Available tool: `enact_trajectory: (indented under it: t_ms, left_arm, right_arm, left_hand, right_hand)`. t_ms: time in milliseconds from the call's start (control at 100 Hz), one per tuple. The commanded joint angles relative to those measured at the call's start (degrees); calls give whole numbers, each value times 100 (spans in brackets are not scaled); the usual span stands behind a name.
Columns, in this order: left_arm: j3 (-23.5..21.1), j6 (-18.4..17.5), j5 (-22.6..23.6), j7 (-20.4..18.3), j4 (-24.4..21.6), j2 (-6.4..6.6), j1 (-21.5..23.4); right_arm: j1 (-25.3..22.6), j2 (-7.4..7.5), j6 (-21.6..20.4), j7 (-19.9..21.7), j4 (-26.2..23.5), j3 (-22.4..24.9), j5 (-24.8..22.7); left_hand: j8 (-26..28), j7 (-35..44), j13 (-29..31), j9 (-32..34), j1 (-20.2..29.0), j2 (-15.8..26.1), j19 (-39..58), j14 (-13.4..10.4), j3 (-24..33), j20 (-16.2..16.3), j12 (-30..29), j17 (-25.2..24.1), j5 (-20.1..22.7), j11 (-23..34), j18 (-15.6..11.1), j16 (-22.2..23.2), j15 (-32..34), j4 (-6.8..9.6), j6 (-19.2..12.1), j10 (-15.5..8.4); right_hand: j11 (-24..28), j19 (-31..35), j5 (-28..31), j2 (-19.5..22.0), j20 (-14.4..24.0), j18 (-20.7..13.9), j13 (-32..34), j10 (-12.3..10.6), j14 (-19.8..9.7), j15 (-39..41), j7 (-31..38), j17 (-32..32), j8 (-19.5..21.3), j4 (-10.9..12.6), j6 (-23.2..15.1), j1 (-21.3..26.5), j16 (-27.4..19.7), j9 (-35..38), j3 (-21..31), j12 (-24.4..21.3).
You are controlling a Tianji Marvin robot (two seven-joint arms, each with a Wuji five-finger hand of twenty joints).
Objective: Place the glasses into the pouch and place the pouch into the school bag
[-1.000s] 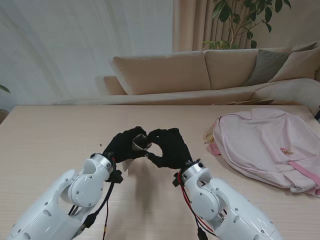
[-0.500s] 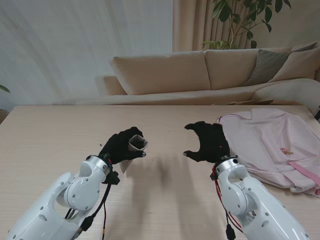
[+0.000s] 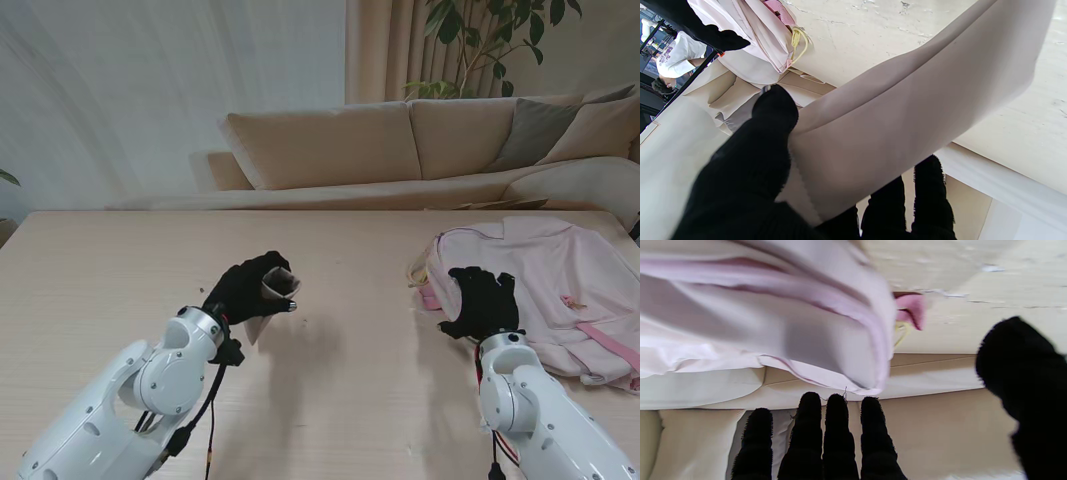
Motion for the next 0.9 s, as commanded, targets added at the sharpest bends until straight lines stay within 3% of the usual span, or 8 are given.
enact_trajectory:
  t_ms: [0, 180, 280, 380, 540, 600, 670, 890]
  left_arm:
    - [11, 15, -24, -69, -23, -43, -14]
    - [49, 41, -41, -39, 5, -53, -29]
    - [49, 36, -102, -67, -3, -52, -25]
    - [40, 26, -61, -99, -11, -39, -19]
    - [42, 28, -167, -86, -13, -54, -15]
    - [45, 21, -153, -72, -19, -55, -13]
    - [43, 9, -137, -78, -20, -51, -14]
    - [29, 8, -98, -102, -25, -41, 1]
  right_arm:
    - [29, 18, 54, 40, 116, -2, 34]
    - [202, 37, 320, -176, 461, -210, -156]
    - [346, 22, 316, -442, 730, -346, -124]
    - [443, -6, 273, -764, 930, -418, -90]
    - [665, -35, 240, -1067, 1284, -555, 9]
    - [714, -53, 252, -1163, 1365, -574, 54]
    - [771, -105, 151, -1378, 1478, -564, 216]
    - [764, -210, -322, -1896, 1558, -400, 484]
  left_hand:
    - [284, 523, 45, 10, 262, 744, 99, 100, 49, 66, 38, -97, 301, -30, 153, 75, 39, 157, -239, 36]
    - [291, 529, 49, 18, 248, 739, 106, 96, 52, 69, 39, -99, 309, -23, 143, 76, 45, 157, -244, 33]
    - [292, 533, 49, 25, 267, 733, 105, 97, 59, 69, 38, -103, 318, -24, 142, 76, 46, 158, -244, 32]
    - [290, 531, 51, 30, 258, 728, 109, 78, 56, 71, 36, -101, 320, -28, 141, 73, 42, 157, -251, 19]
    - [293, 531, 34, 29, 250, 737, 93, 88, 54, 64, 33, -127, 318, -35, 145, 67, 31, 159, -256, 15]
    - [293, 531, 49, 39, 238, 739, 101, 81, 48, 67, 34, -113, 319, -32, 138, 68, 36, 158, -256, 14]
    - [293, 531, 40, 31, 251, 737, 96, 86, 54, 65, 32, -123, 318, -38, 139, 65, 28, 161, -256, 19]
    - [293, 532, 39, 41, 261, 733, 97, 82, 48, 65, 35, -126, 319, -36, 136, 63, 26, 159, -255, 20]
  right_hand:
    - [-187, -152, -313, -216, 112, -57, -301, 188, 25, -98, -109, -81, -143, -200, 139, -245, -90, -194, 186, -165]
    - [-375, 155, -319, -425, 100, -3, -193, 259, 102, -53, -695, -19, -408, -219, 181, -73, -72, -182, 339, -218]
    - [-27, 563, -315, -586, -92, 29, -50, 319, 176, 55, -544, 11, -122, -164, -29, 528, -13, -204, 416, -67]
    - [738, 1204, -214, -154, -401, 85, 316, 446, 342, 142, 263, 43, 254, -7, -40, 1160, 37, -208, 308, 201]
    - [876, 2052, 178, 320, -556, 79, 941, 511, 485, 374, 635, 215, 279, 202, -278, 1875, 153, 431, 463, 252]
    - [844, 2388, 275, 626, -935, 33, 1254, 513, 504, 412, 662, 354, 320, 304, -336, 2064, 188, 787, 530, 315]
    - [809, 2549, 699, 1185, -947, -58, 1754, 511, 548, 510, 744, 499, 378, 383, -523, 2129, 211, 1424, 522, 310]
    - [417, 2721, 1786, 1796, -829, 34, 2735, 560, 725, 649, 499, 750, 459, 378, -503, 2048, 205, 2740, 628, 232]
